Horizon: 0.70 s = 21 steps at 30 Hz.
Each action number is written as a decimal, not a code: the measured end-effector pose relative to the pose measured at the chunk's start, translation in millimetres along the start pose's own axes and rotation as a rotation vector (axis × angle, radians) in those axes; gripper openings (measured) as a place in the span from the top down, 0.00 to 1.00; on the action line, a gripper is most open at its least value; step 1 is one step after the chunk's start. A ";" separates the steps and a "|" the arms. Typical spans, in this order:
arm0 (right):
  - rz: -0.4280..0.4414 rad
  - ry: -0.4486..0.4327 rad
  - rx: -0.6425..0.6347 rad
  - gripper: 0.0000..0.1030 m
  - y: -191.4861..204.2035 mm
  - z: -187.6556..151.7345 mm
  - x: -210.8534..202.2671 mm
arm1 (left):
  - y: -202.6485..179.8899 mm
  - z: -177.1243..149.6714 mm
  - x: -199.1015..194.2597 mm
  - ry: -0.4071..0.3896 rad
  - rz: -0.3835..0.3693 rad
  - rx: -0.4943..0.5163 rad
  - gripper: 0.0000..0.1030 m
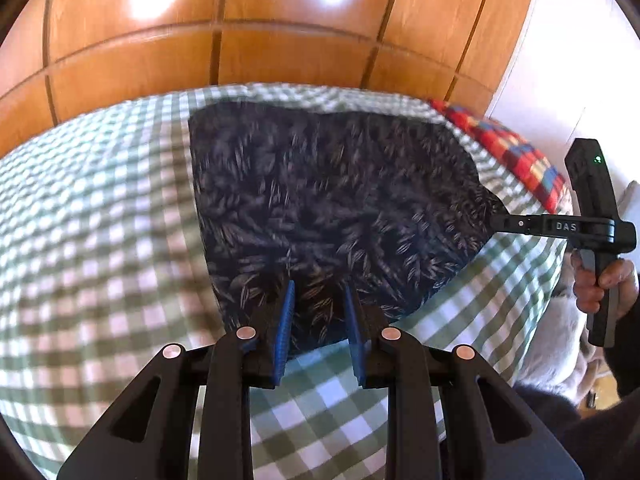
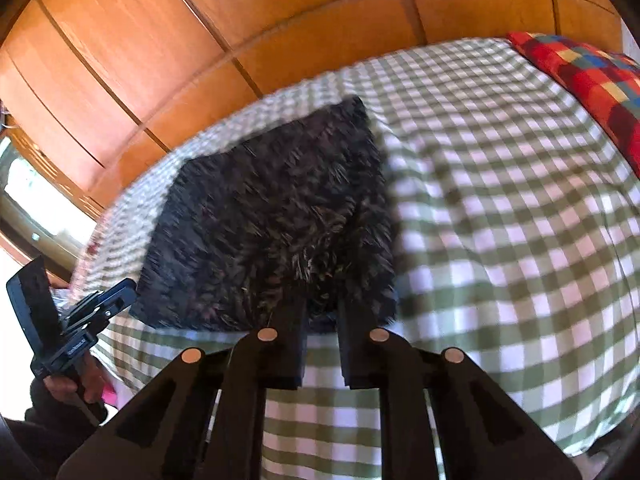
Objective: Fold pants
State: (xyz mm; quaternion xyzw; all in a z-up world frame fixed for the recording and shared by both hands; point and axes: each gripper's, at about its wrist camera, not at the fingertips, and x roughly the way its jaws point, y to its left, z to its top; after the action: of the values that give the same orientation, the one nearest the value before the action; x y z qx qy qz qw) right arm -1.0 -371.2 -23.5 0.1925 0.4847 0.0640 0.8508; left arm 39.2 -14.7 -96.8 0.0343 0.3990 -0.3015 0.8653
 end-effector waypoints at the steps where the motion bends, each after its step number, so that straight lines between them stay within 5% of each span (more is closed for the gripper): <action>1: -0.016 0.014 0.004 0.89 -4.4 -4.1 5.1 | -2.4 -3.8 0.1 -0.007 0.004 0.003 0.78; 8: 0.024 0.019 0.069 0.88 -24.7 -12.0 14.8 | 0.6 9.1 -12.3 -0.042 0.024 -0.021 0.78; 11: 0.014 0.016 0.045 0.78 -18.7 -6.2 0.6 | 2.8 17.3 -17.3 -0.065 0.050 -0.023 0.78; 13: -0.013 -0.031 0.033 0.64 -14.5 -1.3 -17.2 | 5.2 24.0 -16.3 -0.070 0.090 -0.024 0.78; 21: -0.015 -0.138 -0.002 0.61 19.0 30.5 -19.3 | 10.9 44.6 -2.4 -0.045 0.235 -0.046 0.78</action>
State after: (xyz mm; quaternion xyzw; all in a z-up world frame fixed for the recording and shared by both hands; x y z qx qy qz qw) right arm 16.3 -367.5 13.2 0.1920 0.4260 0.0449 0.8830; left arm 73.9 -18.0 -66.8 0.0544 0.3795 -0.1894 0.9040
